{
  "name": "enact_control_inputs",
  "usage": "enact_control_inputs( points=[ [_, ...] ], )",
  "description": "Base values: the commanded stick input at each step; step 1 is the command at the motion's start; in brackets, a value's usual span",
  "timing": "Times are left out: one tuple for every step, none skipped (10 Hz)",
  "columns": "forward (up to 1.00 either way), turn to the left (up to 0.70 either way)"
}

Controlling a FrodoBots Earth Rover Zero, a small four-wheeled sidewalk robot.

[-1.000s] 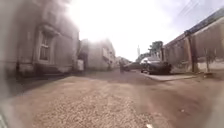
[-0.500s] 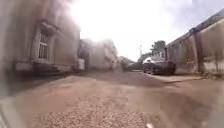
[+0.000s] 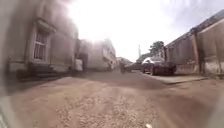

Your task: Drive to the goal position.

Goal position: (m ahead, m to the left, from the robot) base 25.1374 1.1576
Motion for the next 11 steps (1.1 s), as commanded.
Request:
enact_control_inputs(
  points=[
    [0.7, 0.01],
    [0.7, 0.01],
    [0.7, 0.01],
    [0.7, 0.01],
    [0.7, 0.01],
    [0.7, 0.01],
    [0.7, 0.01],
    [0.7, 0.01],
    [0.7, 0.01],
    [0.7, 0.01],
    [0.7, 0.01]
  ],
)
